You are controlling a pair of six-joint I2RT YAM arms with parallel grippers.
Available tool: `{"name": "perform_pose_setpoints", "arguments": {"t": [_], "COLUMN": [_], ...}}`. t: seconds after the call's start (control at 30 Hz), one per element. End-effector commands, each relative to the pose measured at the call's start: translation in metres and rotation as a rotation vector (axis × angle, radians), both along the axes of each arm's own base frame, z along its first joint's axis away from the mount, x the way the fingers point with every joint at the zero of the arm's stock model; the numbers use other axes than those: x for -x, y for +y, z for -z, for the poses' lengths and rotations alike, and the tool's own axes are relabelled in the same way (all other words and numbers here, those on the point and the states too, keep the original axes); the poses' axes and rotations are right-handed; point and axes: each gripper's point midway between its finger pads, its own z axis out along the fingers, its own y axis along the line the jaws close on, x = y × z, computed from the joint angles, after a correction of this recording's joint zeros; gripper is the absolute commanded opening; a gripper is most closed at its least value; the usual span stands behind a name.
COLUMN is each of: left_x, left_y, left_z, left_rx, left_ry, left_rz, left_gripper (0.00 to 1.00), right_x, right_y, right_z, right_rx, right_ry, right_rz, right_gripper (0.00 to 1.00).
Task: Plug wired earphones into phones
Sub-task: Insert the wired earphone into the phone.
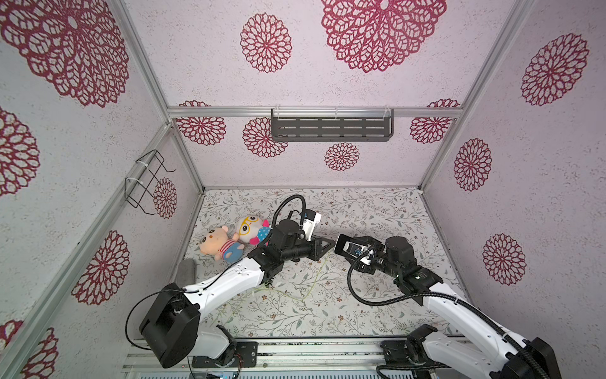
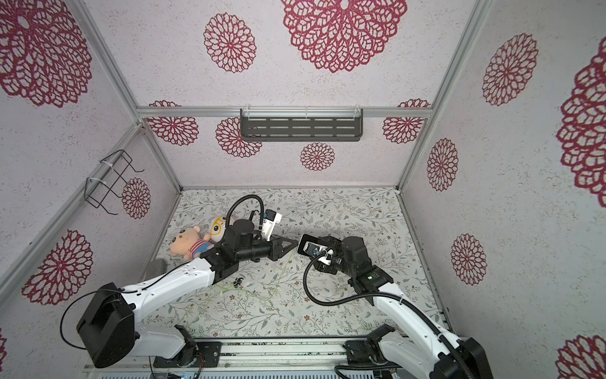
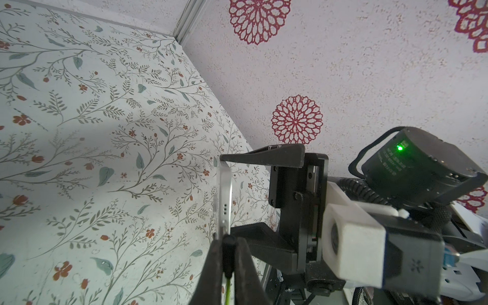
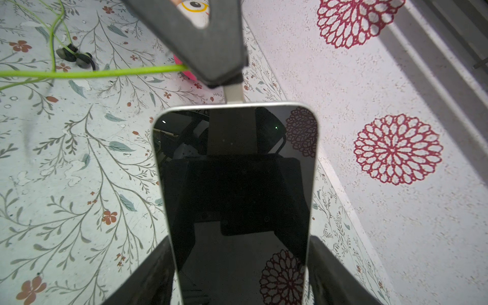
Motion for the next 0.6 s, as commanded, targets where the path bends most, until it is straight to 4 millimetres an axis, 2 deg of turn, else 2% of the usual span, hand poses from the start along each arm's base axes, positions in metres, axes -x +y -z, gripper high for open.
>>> {"name": "perform_pose_setpoints", "arguments": {"t": [0.0, 0.43, 0.57], "left_x": [0.008, 0.008, 0.013], "left_y": [-0.011, -0.013, -0.018], "left_z": [0.006, 0.017, 0.012], "left_rx": [-0.006, -0.043, 0.003], "left_ry": [0.026, 0.051, 0.075], "left_rz": [0.060, 0.076, 0.114], "left_gripper": [0.00, 0.00, 0.00], "right_x": [-0.001, 0.002, 0.006], "right_y": [0.009, 0.005, 0.007], "right_z": [-0.055, -0.066, -0.067], "right_rx": [-0.086, -0.095, -0.107], "right_ry": [-0.152, -0.192, -0.197], "right_rz": [-0.040, -0.032, -0.052], "right_gripper": [0.57, 0.55, 0.54]}}
